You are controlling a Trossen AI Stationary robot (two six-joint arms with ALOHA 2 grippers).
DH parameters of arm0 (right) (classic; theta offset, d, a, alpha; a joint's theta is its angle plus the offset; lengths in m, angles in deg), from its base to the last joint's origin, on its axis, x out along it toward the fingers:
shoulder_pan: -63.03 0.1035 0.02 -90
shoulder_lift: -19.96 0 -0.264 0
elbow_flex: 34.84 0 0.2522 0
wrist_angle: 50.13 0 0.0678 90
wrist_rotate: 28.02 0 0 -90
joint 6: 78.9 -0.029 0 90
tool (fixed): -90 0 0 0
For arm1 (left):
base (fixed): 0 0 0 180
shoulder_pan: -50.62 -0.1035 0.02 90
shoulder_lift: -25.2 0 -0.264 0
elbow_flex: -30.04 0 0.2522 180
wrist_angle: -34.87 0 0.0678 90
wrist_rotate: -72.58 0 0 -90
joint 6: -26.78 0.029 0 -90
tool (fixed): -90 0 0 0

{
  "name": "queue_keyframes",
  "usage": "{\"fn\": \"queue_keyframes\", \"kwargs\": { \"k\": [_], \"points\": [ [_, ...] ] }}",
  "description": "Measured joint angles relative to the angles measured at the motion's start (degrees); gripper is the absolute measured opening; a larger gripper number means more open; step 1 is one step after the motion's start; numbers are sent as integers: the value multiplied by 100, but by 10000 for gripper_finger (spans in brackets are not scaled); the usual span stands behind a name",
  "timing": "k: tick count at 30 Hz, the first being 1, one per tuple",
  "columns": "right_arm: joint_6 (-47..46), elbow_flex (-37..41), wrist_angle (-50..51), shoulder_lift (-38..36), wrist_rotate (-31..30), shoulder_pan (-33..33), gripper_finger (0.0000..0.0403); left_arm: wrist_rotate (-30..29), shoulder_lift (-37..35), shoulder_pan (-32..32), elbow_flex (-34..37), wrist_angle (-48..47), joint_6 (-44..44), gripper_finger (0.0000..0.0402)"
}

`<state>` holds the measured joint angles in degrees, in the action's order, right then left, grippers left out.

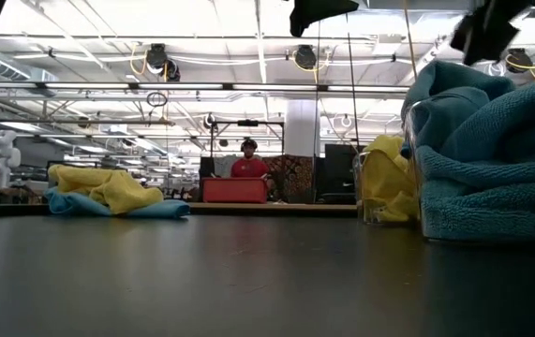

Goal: Sort microfiber towel by color & place in baskets
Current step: Put the blue microfiber cloth into the bottom transparent bin

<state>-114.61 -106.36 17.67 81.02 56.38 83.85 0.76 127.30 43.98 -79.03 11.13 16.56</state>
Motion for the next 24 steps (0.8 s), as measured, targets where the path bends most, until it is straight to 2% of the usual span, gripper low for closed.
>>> {"fn": "queue_keyframes", "kwargs": {
  "k": [3,7,17,19,24],
  "points": [
    [519,-81,-363,0,-7,67,205,0,0,0,0,-2,0,325],
    [1215,-81,-594,74,-67,184,154,2,0,0,0,-8,2,325],
    [1830,-54,-597,719,-504,119,16,3,0,0,0,-351,7,325],
    [1900,53,-636,844,-519,108,4,2,0,-2,0,-401,7,325],
    [1511,686,-907,1032,-473,89,10,2,0,-2,0,-534,7,325]
  ]
}}
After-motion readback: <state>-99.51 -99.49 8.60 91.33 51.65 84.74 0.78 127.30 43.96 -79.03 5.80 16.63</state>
